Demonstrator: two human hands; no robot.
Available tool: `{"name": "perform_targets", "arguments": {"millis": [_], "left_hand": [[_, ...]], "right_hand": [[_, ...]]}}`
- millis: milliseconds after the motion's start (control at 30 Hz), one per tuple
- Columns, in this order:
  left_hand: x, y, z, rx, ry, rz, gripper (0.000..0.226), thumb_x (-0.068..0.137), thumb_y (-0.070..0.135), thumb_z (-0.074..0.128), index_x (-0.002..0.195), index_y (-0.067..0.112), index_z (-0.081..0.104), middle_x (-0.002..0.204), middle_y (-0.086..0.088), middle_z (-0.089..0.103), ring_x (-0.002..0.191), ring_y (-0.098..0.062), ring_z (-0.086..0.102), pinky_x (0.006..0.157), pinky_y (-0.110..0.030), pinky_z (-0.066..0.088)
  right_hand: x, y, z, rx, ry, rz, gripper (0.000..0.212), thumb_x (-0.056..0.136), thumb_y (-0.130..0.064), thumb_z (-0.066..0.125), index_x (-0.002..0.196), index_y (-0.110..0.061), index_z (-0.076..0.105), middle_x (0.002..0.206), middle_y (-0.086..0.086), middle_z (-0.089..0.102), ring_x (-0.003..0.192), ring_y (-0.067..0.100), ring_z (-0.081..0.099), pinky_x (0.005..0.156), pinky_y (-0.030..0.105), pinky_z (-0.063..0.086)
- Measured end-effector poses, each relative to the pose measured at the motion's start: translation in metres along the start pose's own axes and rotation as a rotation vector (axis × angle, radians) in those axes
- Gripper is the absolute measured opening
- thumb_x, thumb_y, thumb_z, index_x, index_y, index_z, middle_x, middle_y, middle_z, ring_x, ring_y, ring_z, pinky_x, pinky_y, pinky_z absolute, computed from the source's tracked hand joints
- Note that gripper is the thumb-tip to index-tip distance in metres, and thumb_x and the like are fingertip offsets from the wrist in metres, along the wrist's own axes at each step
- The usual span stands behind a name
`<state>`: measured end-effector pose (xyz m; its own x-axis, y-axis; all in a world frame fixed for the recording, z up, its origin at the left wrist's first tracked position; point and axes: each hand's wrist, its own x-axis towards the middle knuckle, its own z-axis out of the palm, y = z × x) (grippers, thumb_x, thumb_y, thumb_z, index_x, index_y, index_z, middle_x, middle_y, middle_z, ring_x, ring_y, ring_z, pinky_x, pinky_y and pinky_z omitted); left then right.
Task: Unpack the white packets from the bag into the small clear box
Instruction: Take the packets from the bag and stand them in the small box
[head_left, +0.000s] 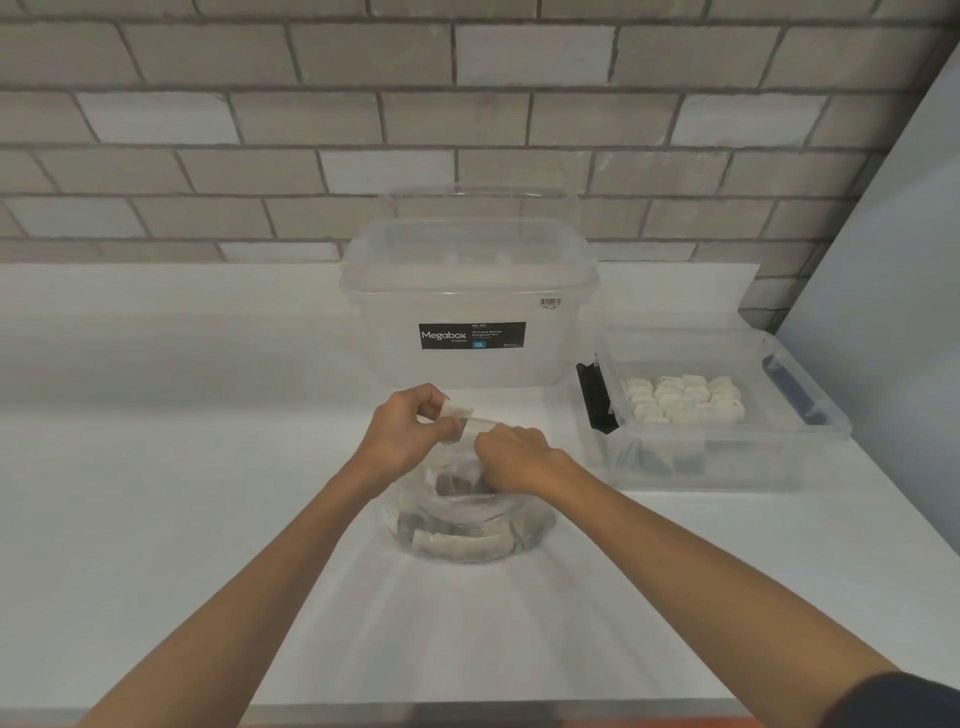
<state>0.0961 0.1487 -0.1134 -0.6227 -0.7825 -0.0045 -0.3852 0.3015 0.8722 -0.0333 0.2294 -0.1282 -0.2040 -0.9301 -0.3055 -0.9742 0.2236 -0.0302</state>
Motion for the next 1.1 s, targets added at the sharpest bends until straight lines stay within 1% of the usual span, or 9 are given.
{"name": "perform_targets", "arguments": {"millis": [133,300,433,567,667,800,900,1000,1100], "left_hand": [[0.0,-0.001,-0.003,0.022,0.006,-0.01,0.014,0.079,0.023,0.074,0.084,0.014,0.064,0.085,0.001,0.067,0.073,-0.012,0.059,0.078,-0.039,0.051],[0.001,0.004,-0.006,0.029,0.011,0.018,0.017,0.082,0.026,0.074,0.085,0.012,0.066,0.078,0.006,0.065,0.059,-0.002,0.057,0.061,-0.019,0.044],[0.003,0.01,-0.007,0.022,0.01,0.024,0.02,0.083,0.033,0.072,0.086,0.013,0.069,0.077,0.003,0.065,0.063,-0.012,0.059,0.057,-0.017,0.042],[0.006,0.016,-0.01,0.024,0.013,0.04,0.019,0.083,0.033,0.072,0.085,0.014,0.07,0.075,0.0,0.066,0.062,-0.013,0.06,0.054,-0.015,0.045],[0.008,0.022,-0.016,0.026,0.037,0.054,0.014,0.084,0.027,0.072,0.088,0.015,0.069,0.07,-0.005,0.067,0.058,-0.01,0.061,0.054,-0.017,0.048],[0.011,0.032,-0.025,0.017,0.063,0.079,0.01,0.088,0.017,0.067,0.095,0.018,0.061,0.061,-0.006,0.065,0.055,-0.011,0.061,0.057,-0.021,0.05],[0.012,0.039,-0.03,0.039,0.042,0.12,0.008,0.091,0.011,0.06,0.093,0.018,0.056,0.062,0.001,0.064,0.057,-0.012,0.063,0.058,-0.022,0.048],[0.011,0.048,-0.03,0.067,0.01,0.147,0.009,0.093,0.01,0.057,0.087,0.016,0.061,0.066,0.012,0.063,0.06,-0.014,0.066,0.06,-0.021,0.048],[0.011,0.057,-0.025,0.096,-0.048,0.15,0.016,0.094,0.01,0.055,0.085,0.016,0.067,0.076,0.008,0.069,0.062,-0.01,0.066,0.061,-0.02,0.048]], "right_hand": [[0.001,-0.001,0.001,-0.015,-0.012,-0.006,0.016,0.091,-0.01,0.053,0.106,-0.006,0.058,0.11,0.011,0.061,0.1,0.029,0.06,0.07,0.032,0.038],[0.0,0.0,0.0,0.025,-0.022,0.001,0.021,0.091,-0.018,0.057,0.109,-0.007,0.058,0.112,0.01,0.06,0.103,0.029,0.059,0.073,0.032,0.04],[0.0,0.001,-0.001,0.071,-0.041,0.005,0.026,0.089,-0.029,0.063,0.107,-0.01,0.058,0.111,0.009,0.058,0.101,0.028,0.058,0.074,0.032,0.04],[-0.003,0.008,-0.008,0.188,-0.017,0.004,0.014,0.083,-0.021,0.067,0.091,-0.017,0.056,0.101,0.003,0.053,0.089,0.025,0.057,0.068,0.03,0.041],[-0.007,0.018,-0.02,0.36,0.044,-0.002,0.014,0.079,-0.016,0.069,0.085,-0.02,0.057,0.099,0.002,0.053,0.086,0.022,0.058,0.067,0.031,0.043],[-0.019,0.034,-0.043,0.596,0.132,-0.026,0.011,0.081,-0.004,0.065,0.085,-0.014,0.063,0.075,0.002,0.063,0.055,0.012,0.058,0.051,0.02,0.046],[-0.032,0.046,-0.058,0.794,0.223,0.008,0.015,0.08,0.002,0.062,0.087,-0.01,0.065,0.071,0.009,0.068,0.056,0.013,0.061,0.051,0.021,0.05],[-0.043,0.057,-0.066,0.994,0.313,0.044,0.013,0.081,0.0,0.066,0.09,-0.01,0.067,0.071,0.009,0.068,0.056,0.01,0.062,0.051,0.019,0.049],[-0.051,0.065,-0.074,0.888,0.401,0.022,0.01,0.081,-0.012,0.073,0.089,-0.017,0.073,0.071,0.001,0.07,0.056,-0.001,0.056,0.054,0.012,0.041]]}}
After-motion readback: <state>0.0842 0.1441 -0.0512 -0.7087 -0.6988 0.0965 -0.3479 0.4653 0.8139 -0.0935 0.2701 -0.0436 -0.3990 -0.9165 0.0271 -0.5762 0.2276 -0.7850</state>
